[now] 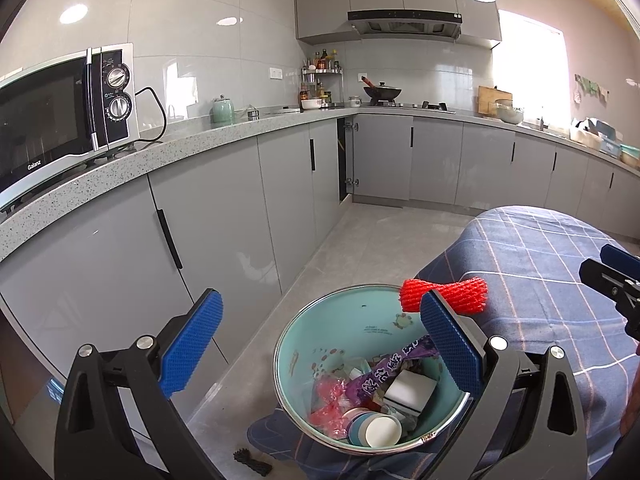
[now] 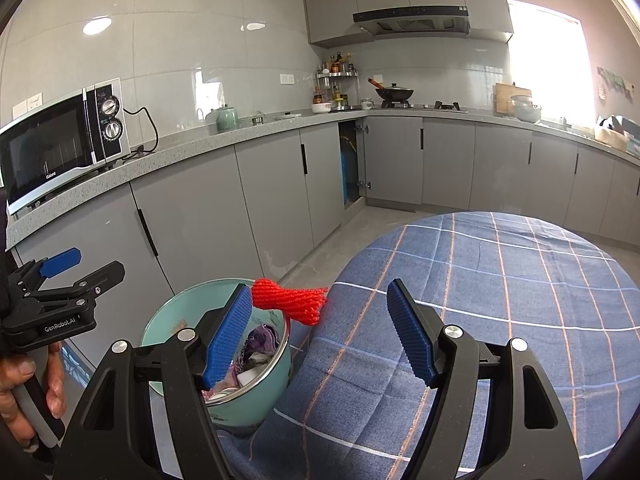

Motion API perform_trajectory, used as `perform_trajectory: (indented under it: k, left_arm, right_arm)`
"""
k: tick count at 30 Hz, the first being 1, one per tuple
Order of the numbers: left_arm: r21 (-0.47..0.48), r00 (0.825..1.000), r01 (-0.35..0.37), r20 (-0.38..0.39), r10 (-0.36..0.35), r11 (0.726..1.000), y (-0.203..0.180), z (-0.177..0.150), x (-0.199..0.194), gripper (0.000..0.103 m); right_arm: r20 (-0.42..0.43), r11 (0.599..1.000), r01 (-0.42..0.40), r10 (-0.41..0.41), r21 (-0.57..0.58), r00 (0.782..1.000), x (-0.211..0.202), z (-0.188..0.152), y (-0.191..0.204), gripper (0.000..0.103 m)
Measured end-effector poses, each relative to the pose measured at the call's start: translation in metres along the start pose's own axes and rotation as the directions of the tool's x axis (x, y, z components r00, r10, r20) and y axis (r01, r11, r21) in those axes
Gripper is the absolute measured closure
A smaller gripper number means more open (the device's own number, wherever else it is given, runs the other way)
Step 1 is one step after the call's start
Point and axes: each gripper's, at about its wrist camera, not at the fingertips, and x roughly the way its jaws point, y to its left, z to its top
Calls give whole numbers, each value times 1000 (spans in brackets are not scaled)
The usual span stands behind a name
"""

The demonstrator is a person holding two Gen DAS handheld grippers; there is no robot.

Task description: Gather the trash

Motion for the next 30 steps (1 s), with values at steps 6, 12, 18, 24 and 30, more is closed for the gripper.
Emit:
perform_trajectory:
  k: [6,12,18,24,30]
  left_arm:
    - [2,1000,-8,-2,8,1000,1,0,1,6]
    - [12,1000,-18,12,18,1000,-1,1,-1,6]
    - [30,999,-36,31,36,999,-6,1,-3,6]
    - [56,998,-53,41,51,997,-11,-1,-3,6]
    - [58,999,-27,21,26,998,-13,-1,-1,6]
  right_arm:
    - [7,1000,2,-2,3,1000,-1,1,1,33]
    - [8,1000,1,-1,5,1000,-1,1,1,33]
    - [5,1000,0,0,5,1000,0,0,3,33]
    - [2,1000,-1,1,9,1000,1,-2,2,31]
    - [3,1000,17,-17,15,1000,-1,-3,-9,30]
